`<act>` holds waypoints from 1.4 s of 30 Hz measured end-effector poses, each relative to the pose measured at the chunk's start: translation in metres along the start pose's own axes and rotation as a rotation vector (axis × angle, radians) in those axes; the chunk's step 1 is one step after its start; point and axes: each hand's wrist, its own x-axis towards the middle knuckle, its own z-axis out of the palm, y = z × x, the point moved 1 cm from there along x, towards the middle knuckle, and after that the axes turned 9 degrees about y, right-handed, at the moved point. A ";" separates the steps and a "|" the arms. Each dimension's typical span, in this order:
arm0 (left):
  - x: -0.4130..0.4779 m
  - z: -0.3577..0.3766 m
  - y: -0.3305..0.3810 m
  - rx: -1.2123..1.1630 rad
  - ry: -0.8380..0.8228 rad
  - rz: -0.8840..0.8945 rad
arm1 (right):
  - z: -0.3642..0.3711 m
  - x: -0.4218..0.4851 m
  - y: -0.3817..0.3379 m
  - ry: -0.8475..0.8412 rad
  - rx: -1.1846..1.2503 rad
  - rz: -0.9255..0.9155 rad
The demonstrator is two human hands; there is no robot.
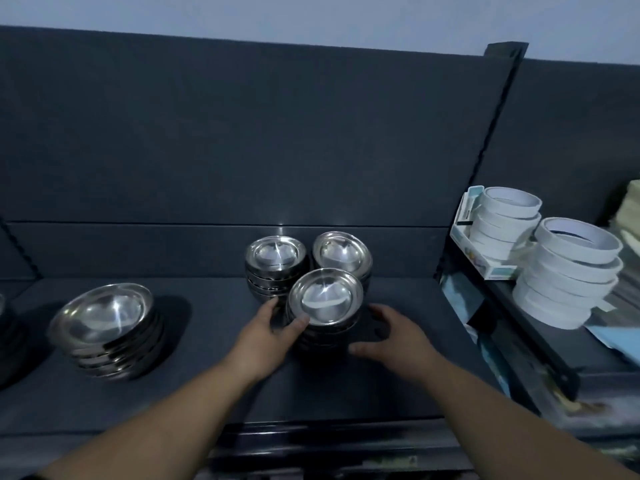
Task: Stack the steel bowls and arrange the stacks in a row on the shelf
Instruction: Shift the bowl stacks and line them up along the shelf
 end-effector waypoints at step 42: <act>-0.010 -0.075 -0.066 -0.011 0.064 0.097 | 0.107 -0.012 -0.051 -0.007 0.137 -0.177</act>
